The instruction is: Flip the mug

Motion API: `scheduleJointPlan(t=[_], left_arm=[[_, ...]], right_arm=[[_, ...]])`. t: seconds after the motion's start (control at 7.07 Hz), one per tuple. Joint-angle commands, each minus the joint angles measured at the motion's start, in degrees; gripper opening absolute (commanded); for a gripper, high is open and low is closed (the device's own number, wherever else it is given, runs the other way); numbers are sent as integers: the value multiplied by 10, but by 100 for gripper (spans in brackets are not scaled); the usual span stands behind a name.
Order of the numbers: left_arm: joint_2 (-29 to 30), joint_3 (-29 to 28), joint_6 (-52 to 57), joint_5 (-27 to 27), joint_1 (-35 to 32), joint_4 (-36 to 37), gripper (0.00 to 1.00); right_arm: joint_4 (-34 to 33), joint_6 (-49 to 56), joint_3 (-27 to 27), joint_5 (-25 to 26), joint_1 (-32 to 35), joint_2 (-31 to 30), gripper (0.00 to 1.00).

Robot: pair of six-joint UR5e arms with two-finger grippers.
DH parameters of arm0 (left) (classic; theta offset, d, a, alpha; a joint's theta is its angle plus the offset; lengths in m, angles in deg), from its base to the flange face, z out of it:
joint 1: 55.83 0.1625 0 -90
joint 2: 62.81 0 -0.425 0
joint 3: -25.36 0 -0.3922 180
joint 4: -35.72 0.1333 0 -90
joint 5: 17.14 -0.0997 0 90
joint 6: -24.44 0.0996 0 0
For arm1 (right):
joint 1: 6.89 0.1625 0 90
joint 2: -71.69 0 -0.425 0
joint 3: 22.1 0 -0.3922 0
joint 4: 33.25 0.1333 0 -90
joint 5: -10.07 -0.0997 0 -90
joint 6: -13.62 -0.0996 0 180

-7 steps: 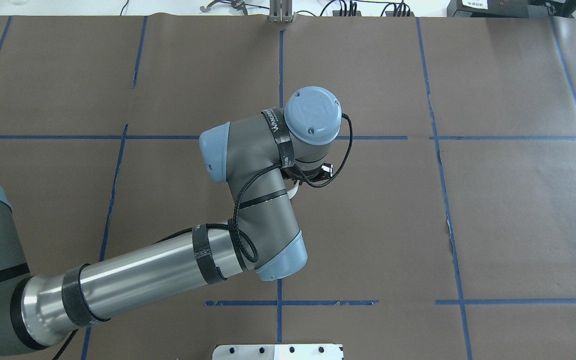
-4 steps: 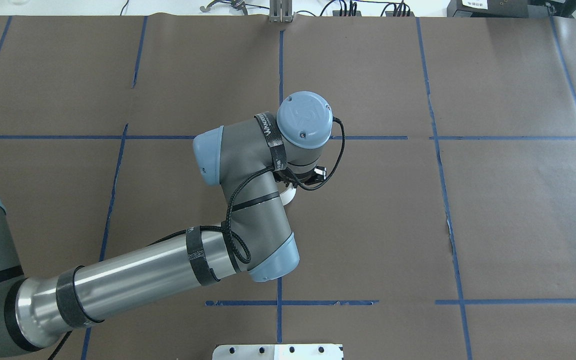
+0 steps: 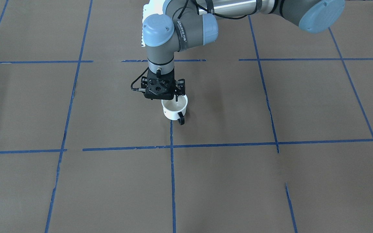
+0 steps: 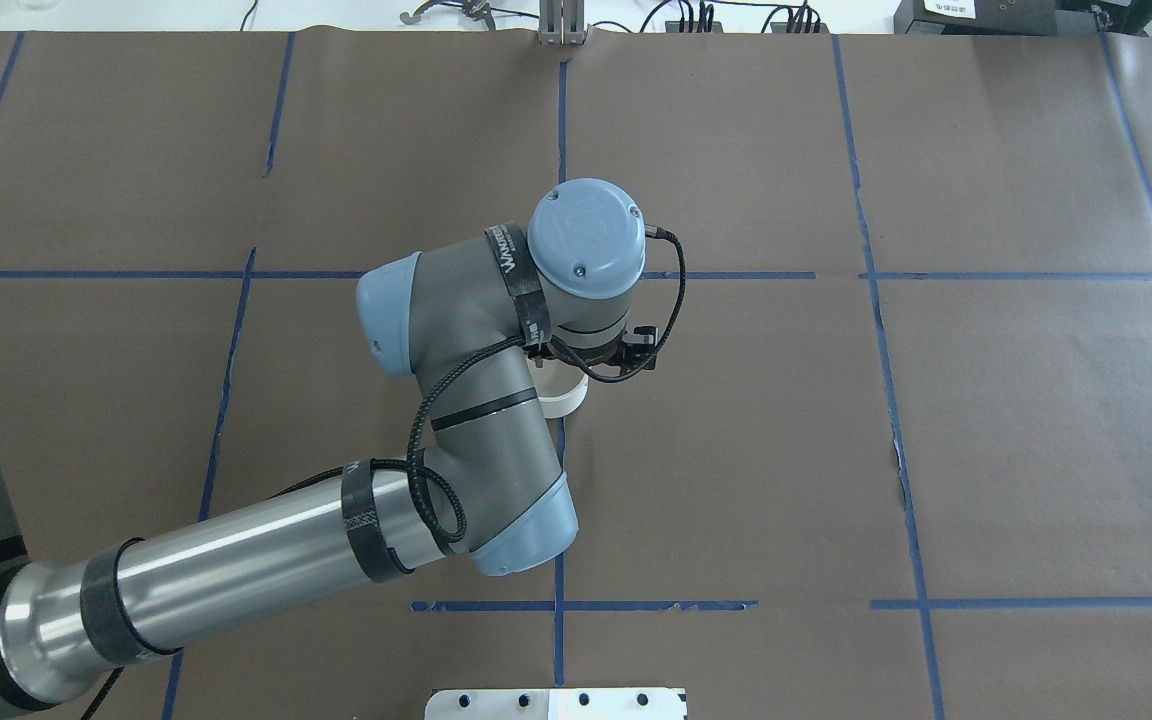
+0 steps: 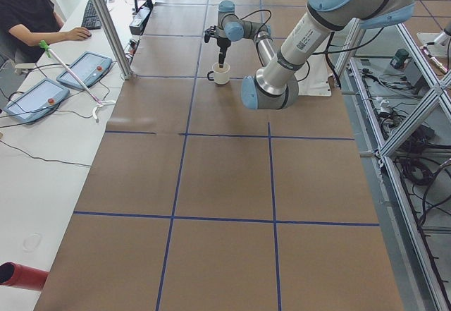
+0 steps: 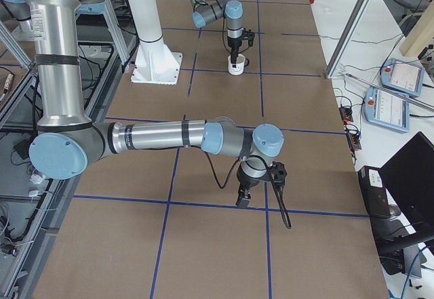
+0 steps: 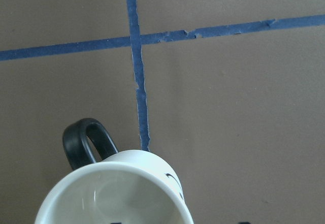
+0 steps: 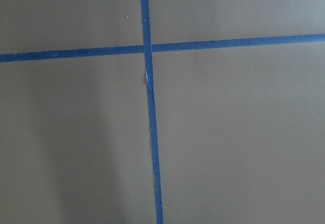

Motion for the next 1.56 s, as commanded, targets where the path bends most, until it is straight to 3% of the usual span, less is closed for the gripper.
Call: scheduleJointPlan(t=[0.0, 0.14, 0.42, 0.85, 0.99, 1.27, 1.42], left_arm=[[-11, 53, 0, 0, -32, 4, 100], [-22, 81, 0, 8, -57, 4, 100], [-115, 189, 21, 15, -77, 0, 100], [-186, 198, 108, 57, -170, -20, 100], [-250, 212, 155, 68, -197, -66, 100], [-378, 215, 227, 141, -263, -183, 100], [-424, 211, 294, 172, -312, -194, 100]], right_arm=[[0, 0, 0, 0, 0, 0, 100], [0, 0, 0, 0, 0, 0, 100], [0, 0, 1, 0, 0, 0, 100], [0, 0, 0, 0, 0, 0, 100], [0, 0, 0, 0, 0, 0, 100], [0, 0, 0, 0, 0, 0, 100], [0, 0, 0, 0, 0, 0, 100]])
